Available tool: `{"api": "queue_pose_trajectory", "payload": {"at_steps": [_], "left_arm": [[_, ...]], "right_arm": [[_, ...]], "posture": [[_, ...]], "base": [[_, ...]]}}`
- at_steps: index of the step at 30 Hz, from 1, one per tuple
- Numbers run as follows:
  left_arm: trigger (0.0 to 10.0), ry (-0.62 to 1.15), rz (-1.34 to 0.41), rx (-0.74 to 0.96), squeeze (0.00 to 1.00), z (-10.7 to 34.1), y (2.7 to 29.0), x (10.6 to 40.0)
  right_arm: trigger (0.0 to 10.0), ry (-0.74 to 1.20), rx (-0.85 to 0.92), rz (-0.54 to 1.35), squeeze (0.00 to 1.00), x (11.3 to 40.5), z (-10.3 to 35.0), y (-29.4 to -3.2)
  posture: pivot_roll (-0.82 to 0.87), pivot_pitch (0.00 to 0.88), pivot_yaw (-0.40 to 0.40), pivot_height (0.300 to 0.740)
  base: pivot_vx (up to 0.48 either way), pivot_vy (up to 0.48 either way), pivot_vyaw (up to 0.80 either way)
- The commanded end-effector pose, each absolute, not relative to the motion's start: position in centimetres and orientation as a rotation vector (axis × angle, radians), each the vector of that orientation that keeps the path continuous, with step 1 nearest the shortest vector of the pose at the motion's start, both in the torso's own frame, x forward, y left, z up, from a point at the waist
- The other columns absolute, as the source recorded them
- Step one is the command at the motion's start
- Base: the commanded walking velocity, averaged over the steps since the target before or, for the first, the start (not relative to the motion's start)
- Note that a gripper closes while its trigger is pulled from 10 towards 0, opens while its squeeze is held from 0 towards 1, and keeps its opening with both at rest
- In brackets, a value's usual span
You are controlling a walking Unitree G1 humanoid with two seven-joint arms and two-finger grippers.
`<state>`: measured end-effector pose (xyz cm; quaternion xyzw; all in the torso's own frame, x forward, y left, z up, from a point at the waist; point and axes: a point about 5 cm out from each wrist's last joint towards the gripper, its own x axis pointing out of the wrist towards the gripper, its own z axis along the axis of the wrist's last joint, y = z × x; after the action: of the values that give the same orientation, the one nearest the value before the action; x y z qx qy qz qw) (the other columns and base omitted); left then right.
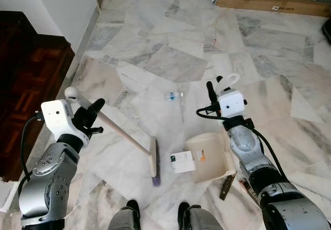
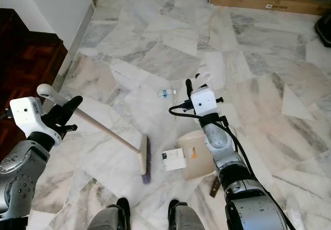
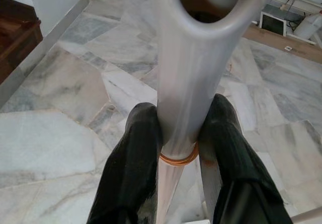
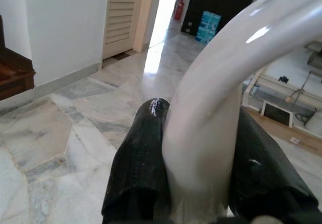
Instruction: Sweep floor
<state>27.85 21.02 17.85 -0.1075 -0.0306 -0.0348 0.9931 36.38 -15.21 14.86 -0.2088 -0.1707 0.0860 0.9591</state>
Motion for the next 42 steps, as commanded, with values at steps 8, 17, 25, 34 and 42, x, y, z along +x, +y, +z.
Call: {"api": "queue_pose_trajectory", "payload": {"at_steps": [8, 17, 25, 34, 42], "left_arm": [[10.0, -0.098, -0.061, -0.224, 0.00, 18.0, 21.2, 27.9], [10.0, -0.110, -0.060, -0.219, 0.00, 18.2, 21.3, 28.1], [10.0, -0.103, -0.071, -0.209, 0.00, 18.0, 21.1, 28.1], [10.0, -0.163, -0.011, -0.171, 0.00, 18.8, 22.0, 28.0], [10.0, -0.211, 0.047, -0.134, 0.00, 19.4, 22.9, 27.8]], "right_arm": [[10.0, -0.463, -0.356, 0.287, 0.00, 36.6, 17.6, -12.6], [10.0, -0.450, -0.415, 0.326, 0.00, 36.4, 17.4, -12.8], [10.0, -0.460, -0.546, 0.319, 0.00, 36.4, 17.3, -13.4], [10.0, -0.428, -0.539, 0.319, 0.00, 36.0, 16.0, -13.2], [10.0, -0.395, -0.501, 0.250, 0.00, 35.6, 14.9, -13.9]], "posture": [[0.05, 0.282, -0.006, 0.740], [0.04, 0.277, -0.009, 0.740], [0.03, 0.279, -0.008, 0.740], [0.05, 0.292, -0.001, 0.740], [0.05, 0.327, 0.010, 0.740]], "base": [[0.000, 0.000, 0.00], [0.000, 0.000, 0.00], [0.000, 0.000, 0.00], [0.000, 0.000, 0.00], [0.000, 0.000, 0.00]]}}
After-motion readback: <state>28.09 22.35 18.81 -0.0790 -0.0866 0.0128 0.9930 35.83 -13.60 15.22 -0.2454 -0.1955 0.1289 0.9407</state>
